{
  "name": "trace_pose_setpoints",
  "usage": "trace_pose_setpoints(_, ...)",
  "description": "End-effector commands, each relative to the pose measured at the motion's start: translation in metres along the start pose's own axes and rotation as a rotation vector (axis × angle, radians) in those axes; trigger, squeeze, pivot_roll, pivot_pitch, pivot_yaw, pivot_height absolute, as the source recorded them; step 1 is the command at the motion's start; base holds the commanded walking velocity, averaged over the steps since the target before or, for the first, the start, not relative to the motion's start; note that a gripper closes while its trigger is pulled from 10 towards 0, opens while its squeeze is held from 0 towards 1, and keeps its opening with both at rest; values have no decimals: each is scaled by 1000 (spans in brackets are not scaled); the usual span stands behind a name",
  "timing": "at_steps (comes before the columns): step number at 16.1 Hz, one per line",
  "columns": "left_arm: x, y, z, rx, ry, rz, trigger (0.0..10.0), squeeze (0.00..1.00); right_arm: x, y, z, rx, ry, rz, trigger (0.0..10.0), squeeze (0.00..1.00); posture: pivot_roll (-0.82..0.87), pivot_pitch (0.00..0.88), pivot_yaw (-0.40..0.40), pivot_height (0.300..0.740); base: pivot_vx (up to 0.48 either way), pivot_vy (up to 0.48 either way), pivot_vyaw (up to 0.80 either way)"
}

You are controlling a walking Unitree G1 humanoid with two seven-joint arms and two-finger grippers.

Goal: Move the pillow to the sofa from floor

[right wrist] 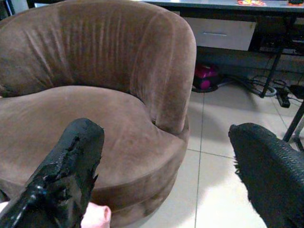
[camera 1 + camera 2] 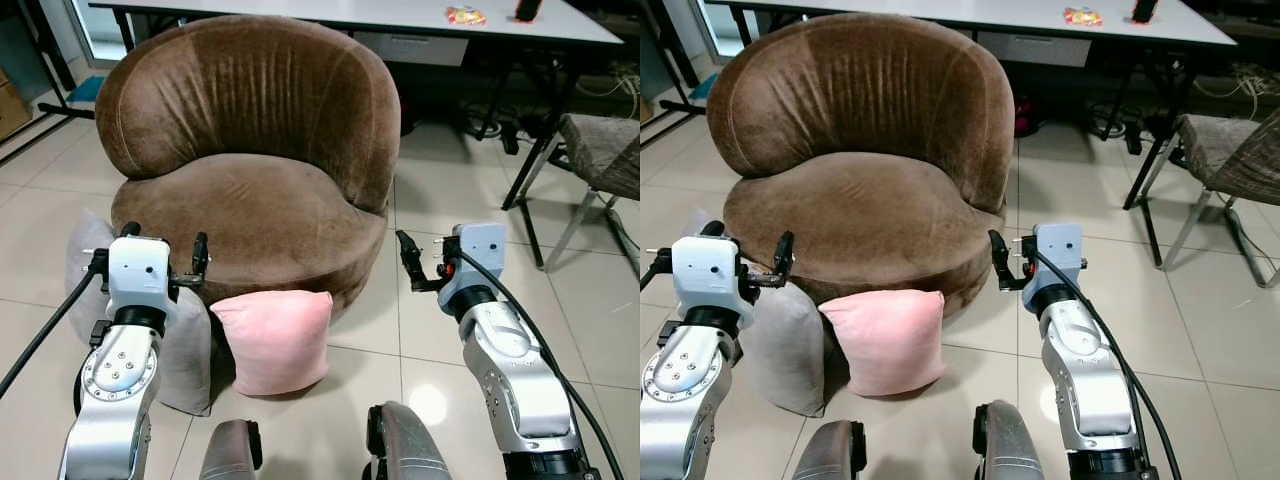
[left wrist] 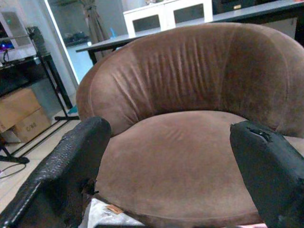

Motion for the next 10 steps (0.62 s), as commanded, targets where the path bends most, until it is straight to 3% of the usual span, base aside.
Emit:
trace_pose_setpoints(1, 0, 0, 1, -8, 1, -1, 10000, 0, 2, 2, 2, -10, 2, -20, 10000, 0, -53, 0, -4, 635, 266, 0, 0)
trace_pose_setpoints(3, 0, 0, 2, -10, 1, 0, 10000, 0, 2, 2, 3, -11, -2, -71, 10000, 0, -50, 0, -7, 635, 264, 0, 0)
trace_pose_setpoints(6, 0, 0, 2, -14, 2, 0, 10000, 0, 1, 2, 4, -8, -4, -90, 10000, 0, -50, 0, -5, 635, 270, 0, 681)
trace_pose_setpoints(10, 0, 2, 3, -23, 4, 4, 10000, 0, 2, 3, 5, -30, 5, -82, 10000, 0, -52, 0, -3, 635, 271, 0, 0)
Point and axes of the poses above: a point about 5 cm out from each wrist's last joint towards the gripper, its own z axis pointing out of the wrist towards the gripper, its own x axis along the axis of the wrist's last joint, y = z × x, the point moved 1 cm from there along z, pointing out of the wrist towards the gripper, and after that the axes turned 1 degree about -z, right-handed, at the moved point
